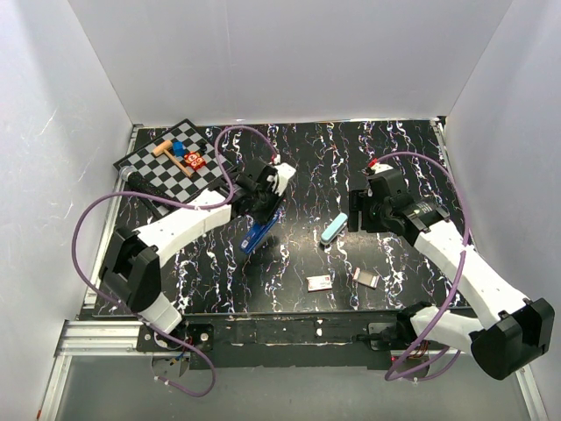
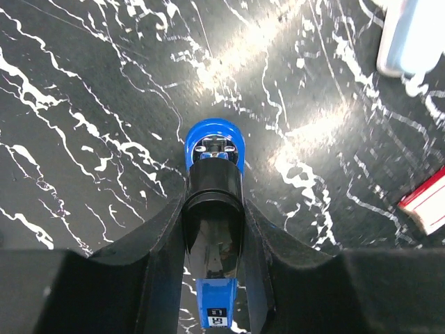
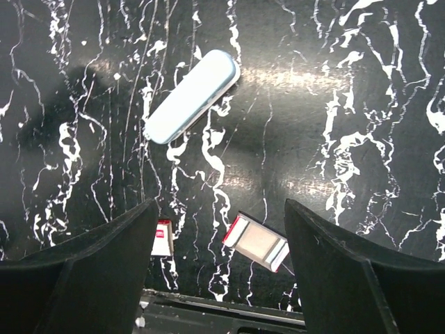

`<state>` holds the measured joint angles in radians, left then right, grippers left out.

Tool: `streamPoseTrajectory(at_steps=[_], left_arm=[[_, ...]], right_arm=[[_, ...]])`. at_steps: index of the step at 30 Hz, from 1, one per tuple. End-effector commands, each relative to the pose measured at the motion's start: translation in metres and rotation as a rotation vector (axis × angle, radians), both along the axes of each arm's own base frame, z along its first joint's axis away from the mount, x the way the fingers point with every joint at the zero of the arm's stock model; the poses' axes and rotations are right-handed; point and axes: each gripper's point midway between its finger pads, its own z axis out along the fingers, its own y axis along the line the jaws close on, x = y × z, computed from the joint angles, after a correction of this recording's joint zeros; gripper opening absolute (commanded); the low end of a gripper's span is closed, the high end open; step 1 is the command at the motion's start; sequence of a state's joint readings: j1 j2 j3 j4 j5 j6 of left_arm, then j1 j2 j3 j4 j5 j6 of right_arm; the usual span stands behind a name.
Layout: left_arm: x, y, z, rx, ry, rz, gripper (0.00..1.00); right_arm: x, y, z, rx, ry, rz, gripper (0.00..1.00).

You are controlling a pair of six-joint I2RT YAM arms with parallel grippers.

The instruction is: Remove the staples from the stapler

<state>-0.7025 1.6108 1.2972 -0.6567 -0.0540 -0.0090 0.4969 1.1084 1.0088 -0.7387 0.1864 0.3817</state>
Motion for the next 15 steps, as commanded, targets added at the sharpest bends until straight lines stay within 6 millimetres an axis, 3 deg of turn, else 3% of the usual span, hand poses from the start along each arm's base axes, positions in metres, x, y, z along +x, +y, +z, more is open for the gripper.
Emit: streamPoseTrajectory(at_steps=[1, 15], left_arm=[[-0.006, 0.003, 0.029, -0.023, -0.145, -0.161, 0.00], [-0.035, 0.000, -0.015, -0.055, -0.134, -0.347, 0.00]], right_arm=[[-0.004, 0.018, 0.009, 0.038, -0.013, 0.083, 0.80], [-0.020, 0.034, -0.011, 0.014, 0.043, 0.178, 0.84]])
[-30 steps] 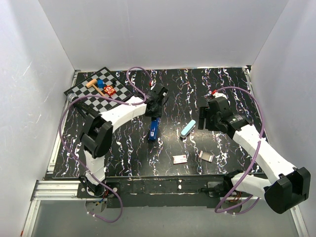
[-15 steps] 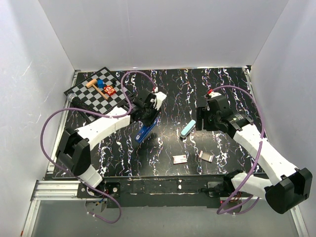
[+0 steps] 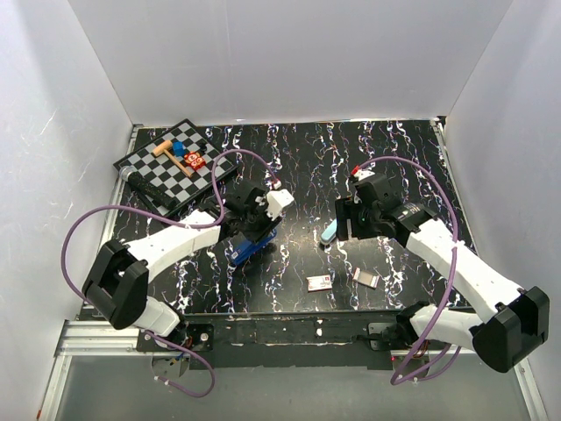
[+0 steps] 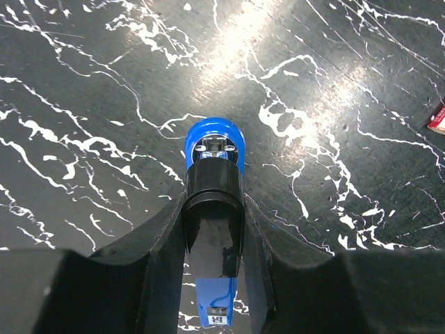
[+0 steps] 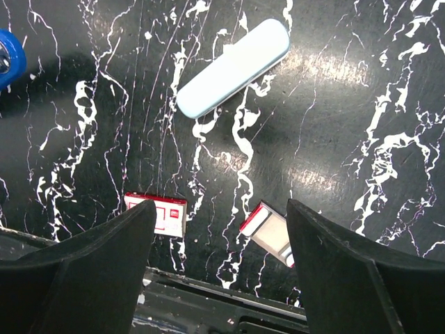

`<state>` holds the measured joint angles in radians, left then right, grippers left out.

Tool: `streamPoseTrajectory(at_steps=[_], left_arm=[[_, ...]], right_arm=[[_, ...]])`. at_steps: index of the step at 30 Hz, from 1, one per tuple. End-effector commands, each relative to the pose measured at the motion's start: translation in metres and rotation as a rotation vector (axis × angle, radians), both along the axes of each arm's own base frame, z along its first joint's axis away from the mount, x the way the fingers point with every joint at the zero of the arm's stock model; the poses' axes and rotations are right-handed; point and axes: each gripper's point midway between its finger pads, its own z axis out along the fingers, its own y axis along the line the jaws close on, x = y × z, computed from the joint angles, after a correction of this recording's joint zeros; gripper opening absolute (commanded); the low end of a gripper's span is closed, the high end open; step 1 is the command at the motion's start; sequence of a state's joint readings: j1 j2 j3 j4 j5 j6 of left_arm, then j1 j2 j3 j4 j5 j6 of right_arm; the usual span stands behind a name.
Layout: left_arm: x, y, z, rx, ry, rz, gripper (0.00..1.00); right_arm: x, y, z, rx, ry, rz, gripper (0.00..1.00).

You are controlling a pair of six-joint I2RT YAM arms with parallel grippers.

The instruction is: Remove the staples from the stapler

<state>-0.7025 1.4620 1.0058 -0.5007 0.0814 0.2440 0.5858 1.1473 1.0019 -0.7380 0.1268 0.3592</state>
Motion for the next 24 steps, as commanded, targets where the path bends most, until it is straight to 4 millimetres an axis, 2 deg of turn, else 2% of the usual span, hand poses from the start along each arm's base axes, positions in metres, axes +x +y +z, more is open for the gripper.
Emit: streamPoseTrajectory(at_steps=[1, 6, 13, 19, 24], left_arm=[[0.004, -0.015, 0.017, -0.089, -0.072, -0.067, 0.00], [0.002, -0.018, 0.000, -0.070, -0.026, -0.066, 0.02], [0.002, -0.024, -0.019, -0.055, 0.041, -0.046, 0.37], [0.000, -0.027, -0.031, -0.036, 0.067, -0.047, 0.52], [0.000, -0.030, -0.018, -0.054, 0.031, -0.058, 0.59]], right_arm=[[-0.003, 0.004, -0.001, 0.012, -0.011, 0.037, 0.85], [-0.002, 0.006, -0.003, 0.011, -0.009, 0.046, 0.86], [0.003, 0.007, 0.000, -0.011, -0.006, 0.053, 0.86], [0.003, 0.007, 0.002, -0.017, -0.002, 0.044, 0.87], [-0.003, 0.006, 0.005, -0.011, -0.001, 0.035, 0.87]])
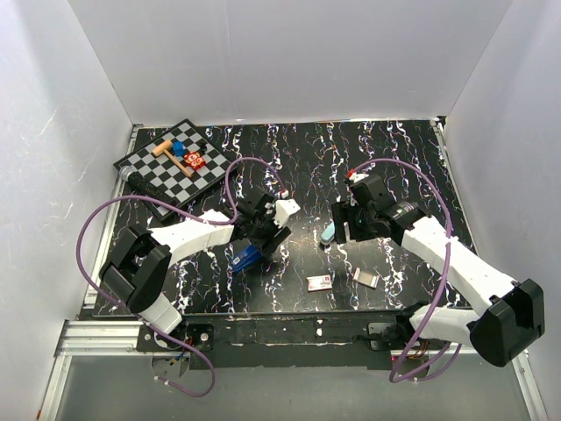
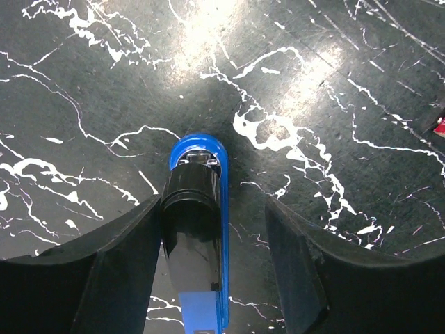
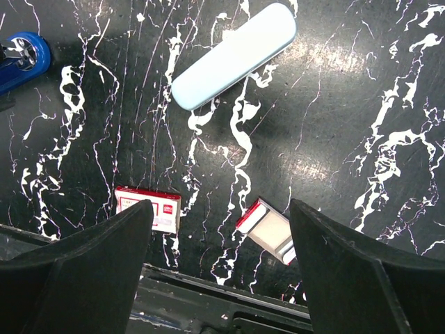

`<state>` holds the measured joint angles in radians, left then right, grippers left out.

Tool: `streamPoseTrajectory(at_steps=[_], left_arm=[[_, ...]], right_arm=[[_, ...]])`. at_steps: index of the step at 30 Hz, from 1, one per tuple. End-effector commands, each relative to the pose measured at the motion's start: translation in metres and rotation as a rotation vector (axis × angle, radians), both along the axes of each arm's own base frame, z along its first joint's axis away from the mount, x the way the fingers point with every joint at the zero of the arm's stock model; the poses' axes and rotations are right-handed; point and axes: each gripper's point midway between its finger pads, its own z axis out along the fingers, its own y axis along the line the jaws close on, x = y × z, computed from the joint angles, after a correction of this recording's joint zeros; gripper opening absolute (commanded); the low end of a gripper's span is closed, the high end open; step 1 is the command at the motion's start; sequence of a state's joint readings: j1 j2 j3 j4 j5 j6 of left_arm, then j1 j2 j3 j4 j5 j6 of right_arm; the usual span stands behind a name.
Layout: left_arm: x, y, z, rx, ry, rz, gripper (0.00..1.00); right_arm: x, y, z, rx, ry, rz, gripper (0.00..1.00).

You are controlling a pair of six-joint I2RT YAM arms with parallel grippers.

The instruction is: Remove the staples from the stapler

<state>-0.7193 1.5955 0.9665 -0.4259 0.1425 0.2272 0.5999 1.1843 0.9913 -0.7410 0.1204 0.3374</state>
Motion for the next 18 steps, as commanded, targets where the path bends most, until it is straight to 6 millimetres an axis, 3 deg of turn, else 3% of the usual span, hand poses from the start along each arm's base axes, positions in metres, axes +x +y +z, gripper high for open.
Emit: streamPoseTrajectory(at_steps=[1, 9, 18], left_arm=[[0.012, -0.017, 0.035, -0.082, -0.086, -0.016, 0.59], [0.014, -0.012, 0.039, -0.078, -0.118, 0.006, 0.60], [0.013, -0.002, 0.035, -0.048, -0.130, 0.033, 0.57]], right_arm=[[-0.001, 0.004, 0.020, 0.029, -0.037, -0.005, 0.87], [-0.013, -0.004, 0.029, 0.023, -0.051, -0.030, 0.87], [-0.017, 0.002, 0.033, 0.044, -0.045, -0.025, 0.87]])
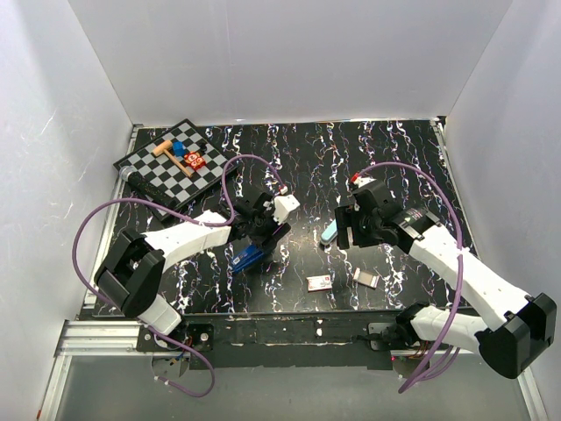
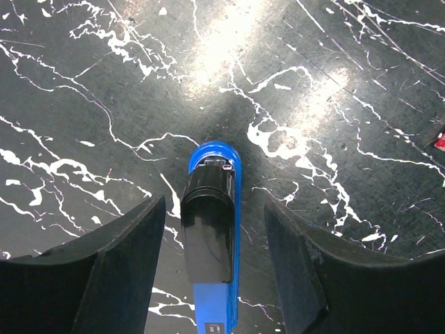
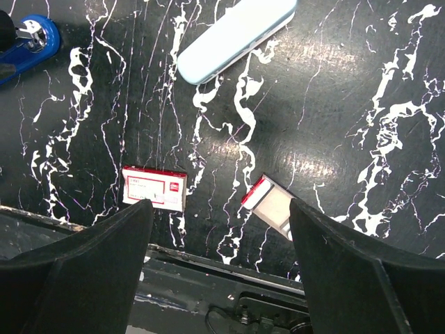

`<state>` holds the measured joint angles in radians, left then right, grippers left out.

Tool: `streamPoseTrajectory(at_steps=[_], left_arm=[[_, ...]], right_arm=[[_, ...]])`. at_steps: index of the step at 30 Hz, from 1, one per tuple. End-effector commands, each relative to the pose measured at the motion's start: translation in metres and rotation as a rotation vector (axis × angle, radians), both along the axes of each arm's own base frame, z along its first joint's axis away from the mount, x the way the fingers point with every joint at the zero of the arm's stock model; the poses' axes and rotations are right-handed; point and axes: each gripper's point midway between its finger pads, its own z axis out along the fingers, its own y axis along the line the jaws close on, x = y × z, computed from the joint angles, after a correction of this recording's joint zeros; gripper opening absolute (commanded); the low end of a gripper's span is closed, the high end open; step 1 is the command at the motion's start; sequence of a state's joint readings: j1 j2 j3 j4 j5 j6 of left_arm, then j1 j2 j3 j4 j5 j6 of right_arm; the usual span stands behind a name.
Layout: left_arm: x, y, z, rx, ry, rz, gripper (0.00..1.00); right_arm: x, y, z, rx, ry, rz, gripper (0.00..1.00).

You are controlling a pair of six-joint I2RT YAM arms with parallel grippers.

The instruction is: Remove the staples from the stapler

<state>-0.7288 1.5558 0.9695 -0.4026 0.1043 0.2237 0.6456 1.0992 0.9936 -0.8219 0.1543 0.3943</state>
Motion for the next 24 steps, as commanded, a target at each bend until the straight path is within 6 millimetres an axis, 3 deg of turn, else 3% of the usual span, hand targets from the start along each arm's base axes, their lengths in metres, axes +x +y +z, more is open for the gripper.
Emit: streamPoseTrajectory(at_steps=[1, 12, 24], left_arm=[[0.004, 0.002, 0.018, -0.026, -0.064, 0.019, 0.57], [0.002, 0.011, 0.016, -0.006, -0.076, 0.032, 0.51], [-0.002, 0.011, -0.003, 0.025, -0.020, 0.023, 0.41]], right_arm=[[0.005, 0.009, 0.020, 0.038, -0.040, -0.001, 0.87], [0.010, 0.025, 0.020, 0.041, -0.038, 0.043, 0.87], [0.013, 0.023, 0.016, 0.018, -0.049, 0.050, 0.87]])
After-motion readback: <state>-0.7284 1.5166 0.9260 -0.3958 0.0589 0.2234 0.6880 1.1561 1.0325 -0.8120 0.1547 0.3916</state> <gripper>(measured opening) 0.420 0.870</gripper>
